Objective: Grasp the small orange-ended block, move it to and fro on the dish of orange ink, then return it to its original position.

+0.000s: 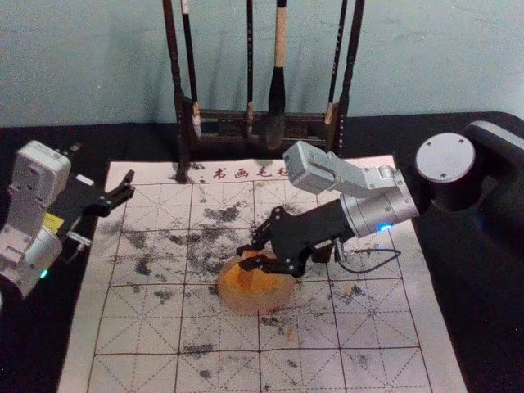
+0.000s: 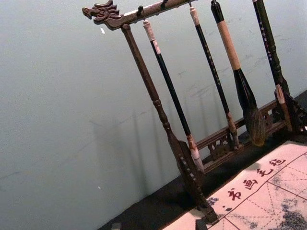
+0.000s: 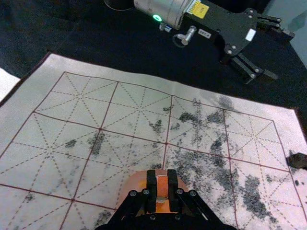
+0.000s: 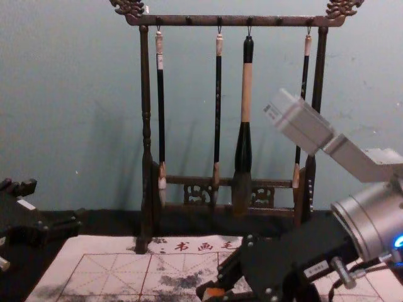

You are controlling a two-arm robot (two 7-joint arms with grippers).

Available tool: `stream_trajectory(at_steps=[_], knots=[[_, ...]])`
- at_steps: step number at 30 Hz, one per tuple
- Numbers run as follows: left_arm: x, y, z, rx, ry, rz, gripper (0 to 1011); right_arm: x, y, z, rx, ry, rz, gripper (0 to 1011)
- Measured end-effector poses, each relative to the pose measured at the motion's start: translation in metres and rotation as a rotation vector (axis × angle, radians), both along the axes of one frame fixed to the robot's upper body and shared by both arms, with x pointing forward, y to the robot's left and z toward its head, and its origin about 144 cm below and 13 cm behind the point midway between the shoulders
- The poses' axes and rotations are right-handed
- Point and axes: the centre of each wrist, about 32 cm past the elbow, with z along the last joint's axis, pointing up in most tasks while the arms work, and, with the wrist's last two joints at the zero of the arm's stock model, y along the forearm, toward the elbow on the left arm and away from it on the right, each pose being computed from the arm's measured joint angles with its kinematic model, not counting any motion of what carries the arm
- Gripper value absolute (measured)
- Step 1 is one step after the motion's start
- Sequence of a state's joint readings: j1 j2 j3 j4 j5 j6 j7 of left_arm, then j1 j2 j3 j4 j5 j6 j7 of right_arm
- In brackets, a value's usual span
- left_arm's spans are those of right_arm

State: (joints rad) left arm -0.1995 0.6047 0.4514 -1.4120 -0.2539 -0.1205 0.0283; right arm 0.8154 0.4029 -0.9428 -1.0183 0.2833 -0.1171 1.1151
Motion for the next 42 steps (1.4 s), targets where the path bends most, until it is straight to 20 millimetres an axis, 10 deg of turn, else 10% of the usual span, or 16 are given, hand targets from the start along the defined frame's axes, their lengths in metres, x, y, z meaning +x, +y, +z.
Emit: stream_trajectory(at_steps=[42], knots=[[0.0, 0.0, 0.0, 0.0, 0.0, 0.0, 1001, -0.008, -0.026, 0.008, -0.041, -0.037, -0.056, 133]])
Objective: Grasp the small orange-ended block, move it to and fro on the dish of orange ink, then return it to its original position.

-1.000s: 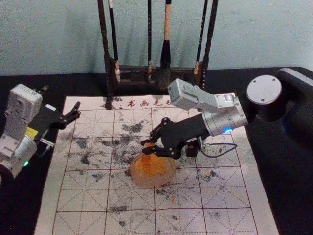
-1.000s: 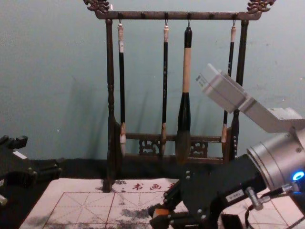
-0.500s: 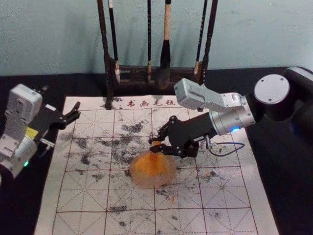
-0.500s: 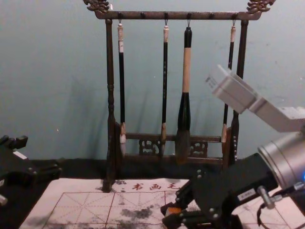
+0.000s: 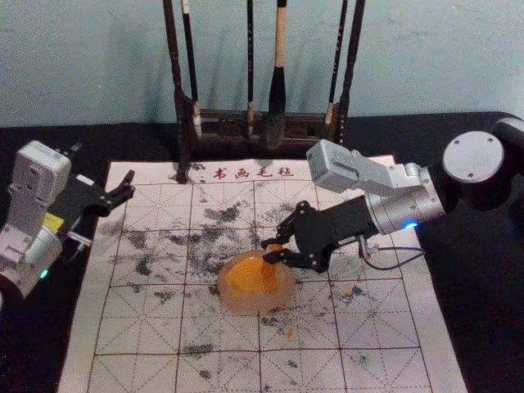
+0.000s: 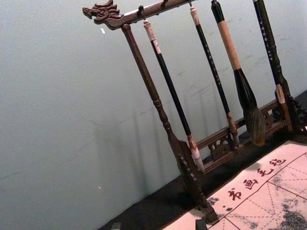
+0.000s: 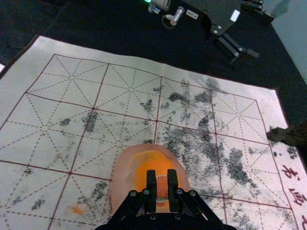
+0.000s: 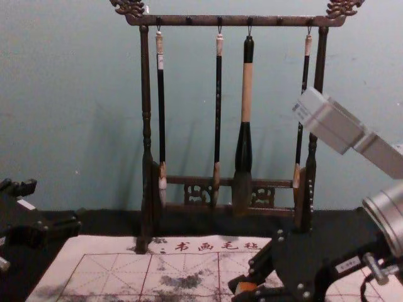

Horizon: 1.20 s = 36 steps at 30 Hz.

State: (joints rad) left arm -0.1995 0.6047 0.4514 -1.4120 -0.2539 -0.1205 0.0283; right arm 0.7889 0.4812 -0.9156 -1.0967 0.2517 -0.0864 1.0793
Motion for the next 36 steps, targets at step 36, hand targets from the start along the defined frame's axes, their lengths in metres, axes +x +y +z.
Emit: stream_trajectory(at_steps=[36], knots=[[0.0, 0.0, 0.0, 0.0, 0.0, 0.0, 1001, 0.004, 0.032, -0.008, 0.033, 0.022, 0.089, 132]])
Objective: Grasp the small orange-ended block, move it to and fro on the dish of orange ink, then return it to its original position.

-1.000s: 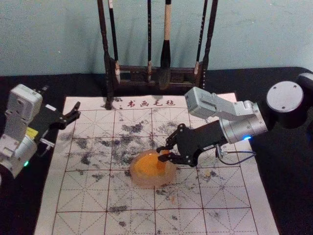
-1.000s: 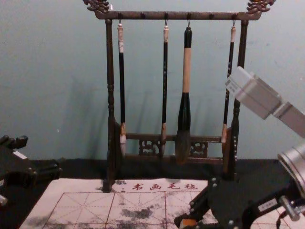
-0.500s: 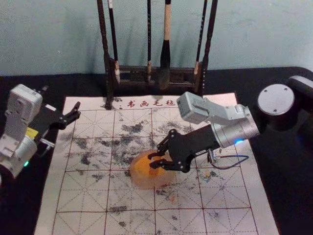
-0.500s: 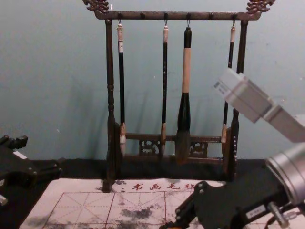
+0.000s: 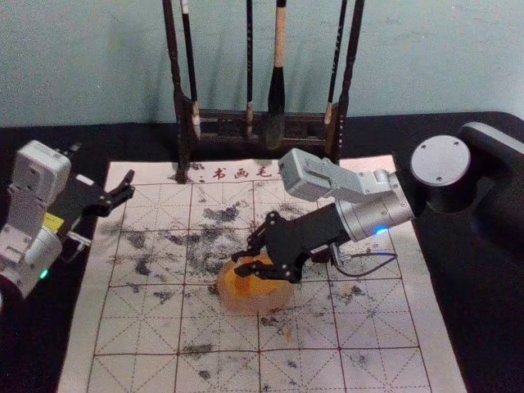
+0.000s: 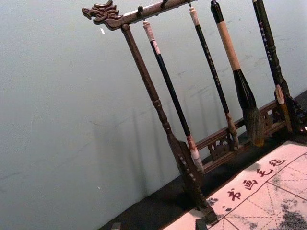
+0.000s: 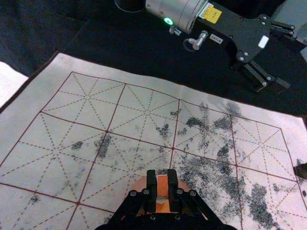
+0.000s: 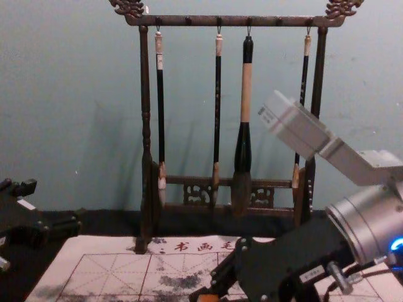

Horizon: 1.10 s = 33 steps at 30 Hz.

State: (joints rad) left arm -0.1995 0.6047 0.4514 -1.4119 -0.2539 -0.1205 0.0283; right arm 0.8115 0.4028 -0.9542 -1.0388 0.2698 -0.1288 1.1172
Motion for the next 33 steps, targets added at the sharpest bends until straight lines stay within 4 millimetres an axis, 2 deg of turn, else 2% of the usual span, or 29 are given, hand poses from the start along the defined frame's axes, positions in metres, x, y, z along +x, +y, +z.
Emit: stream_trajectory(at_steps=[18, 33], knots=[[0.0, 0.0, 0.0, 0.0, 0.0, 0.0, 1001, 0.016, 0.005, -0.001, 0.004, -0.014, -0.024, 133], [0.0, 0.0, 0.0, 0.0, 0.0, 0.0, 1001, 0.015, -0.008, 0.003, -0.008, -0.033, -0.068, 132]])
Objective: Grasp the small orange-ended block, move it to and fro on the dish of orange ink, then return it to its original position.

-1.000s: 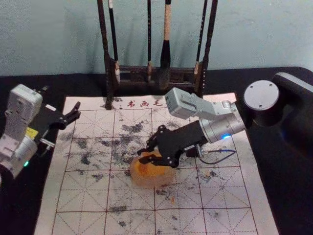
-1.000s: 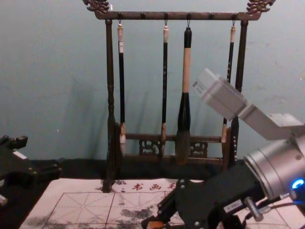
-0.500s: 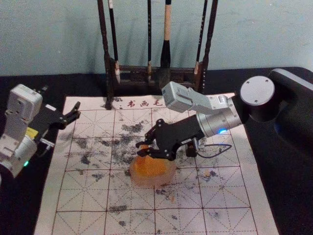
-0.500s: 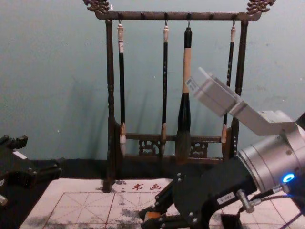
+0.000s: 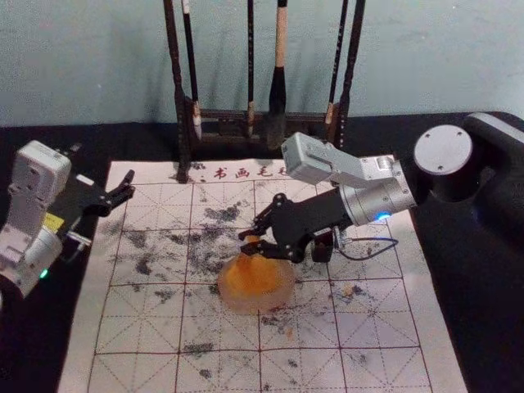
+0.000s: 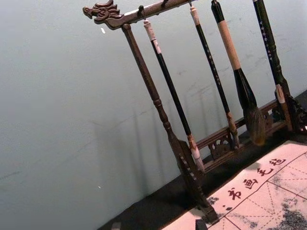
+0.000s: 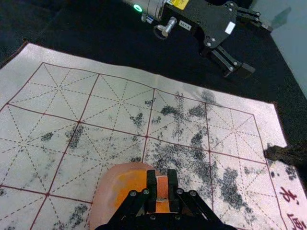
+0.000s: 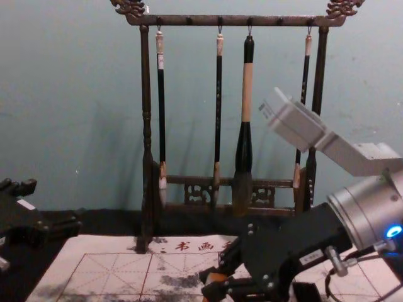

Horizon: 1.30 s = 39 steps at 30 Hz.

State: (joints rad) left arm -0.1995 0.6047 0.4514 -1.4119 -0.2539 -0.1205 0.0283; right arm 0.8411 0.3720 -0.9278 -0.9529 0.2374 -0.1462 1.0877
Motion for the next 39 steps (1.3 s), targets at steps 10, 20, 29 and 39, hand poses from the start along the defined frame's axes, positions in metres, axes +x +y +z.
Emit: stream_trajectory(at_steps=[10, 20, 29, 39], knots=[[0.0, 0.0, 0.0, 0.0, 0.0, 0.0, 1001, -0.003, -0.007, 0.002, -0.006, -0.007, -0.014, 133], [0.0, 0.0, 0.0, 0.0, 0.0, 0.0, 1001, -0.01, -0.015, 0.005, -0.014, -0.015, -0.027, 133], [0.0, 0.0, 0.0, 0.0, 0.0, 0.0, 1001, -0.016, -0.02, 0.005, -0.023, -0.013, -0.028, 132], [0.0, 0.0, 0.0, 0.0, 0.0, 0.0, 1001, -0.022, -0.022, 0.004, -0.025, -0.007, -0.021, 132]])
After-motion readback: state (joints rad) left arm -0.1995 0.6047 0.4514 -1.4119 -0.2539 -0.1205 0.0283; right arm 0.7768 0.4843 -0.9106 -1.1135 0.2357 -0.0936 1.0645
